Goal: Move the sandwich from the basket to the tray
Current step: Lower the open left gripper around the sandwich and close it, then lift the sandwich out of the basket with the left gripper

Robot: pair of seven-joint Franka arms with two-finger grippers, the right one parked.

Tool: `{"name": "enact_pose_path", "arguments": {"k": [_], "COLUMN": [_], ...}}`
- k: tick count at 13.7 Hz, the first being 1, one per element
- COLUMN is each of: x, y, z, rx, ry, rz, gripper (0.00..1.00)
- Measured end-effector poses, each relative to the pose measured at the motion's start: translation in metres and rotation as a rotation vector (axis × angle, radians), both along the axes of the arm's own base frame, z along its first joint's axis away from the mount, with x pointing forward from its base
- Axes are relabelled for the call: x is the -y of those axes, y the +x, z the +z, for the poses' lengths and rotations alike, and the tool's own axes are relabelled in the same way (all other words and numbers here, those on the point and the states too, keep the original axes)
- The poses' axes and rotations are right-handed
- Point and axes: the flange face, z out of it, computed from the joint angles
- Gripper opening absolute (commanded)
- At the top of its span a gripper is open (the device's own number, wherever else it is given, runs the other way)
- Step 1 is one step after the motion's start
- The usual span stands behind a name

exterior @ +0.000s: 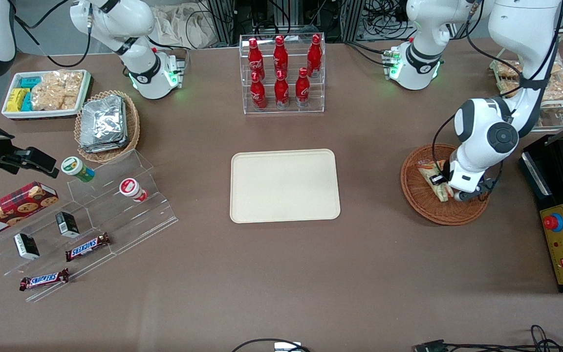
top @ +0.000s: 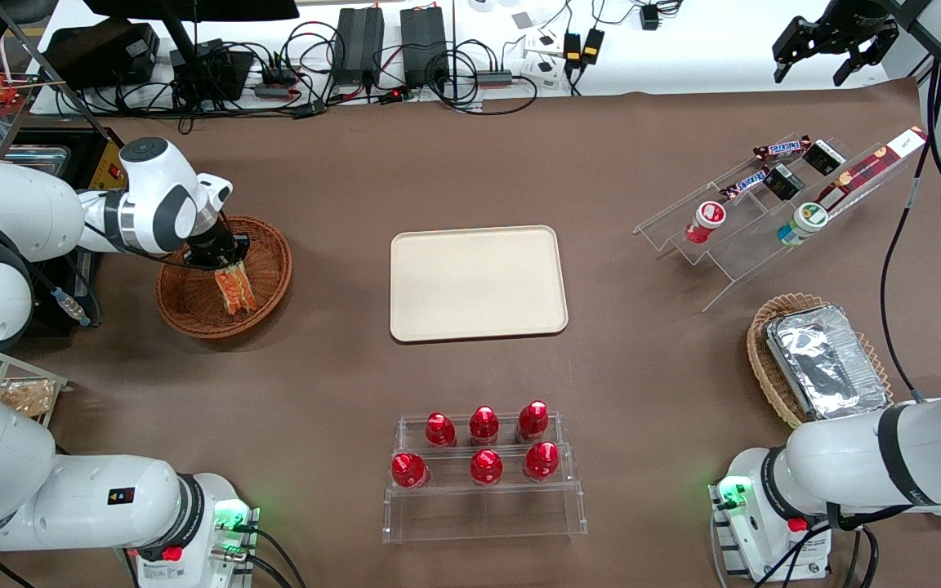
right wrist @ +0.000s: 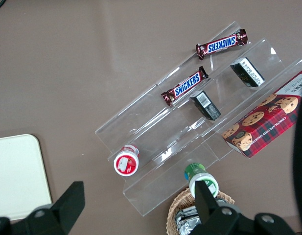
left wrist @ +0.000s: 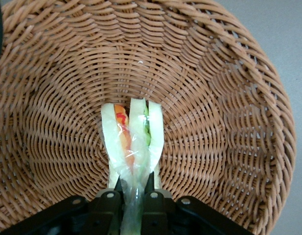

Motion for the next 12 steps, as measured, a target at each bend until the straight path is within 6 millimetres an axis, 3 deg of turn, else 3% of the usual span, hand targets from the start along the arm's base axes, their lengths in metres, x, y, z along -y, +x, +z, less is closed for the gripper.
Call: {"name": "enact_pose_path", "arguments": {"k": [3,5,9,12], "x": [0.000,-0.001,-0.011,-0.045], "y": [0.007,0.020,0.060,0.078], "z": [0.021,0.058,0.184,0.269], "rx": [0.012,-0.011,-0.058,-0.060], "ry": [0.002,0.008,0.010,-0.019], "rz": [0.000,0.004,-0.061,-0.119], "gripper": [0.00,0.00,0.00,0.00]}}
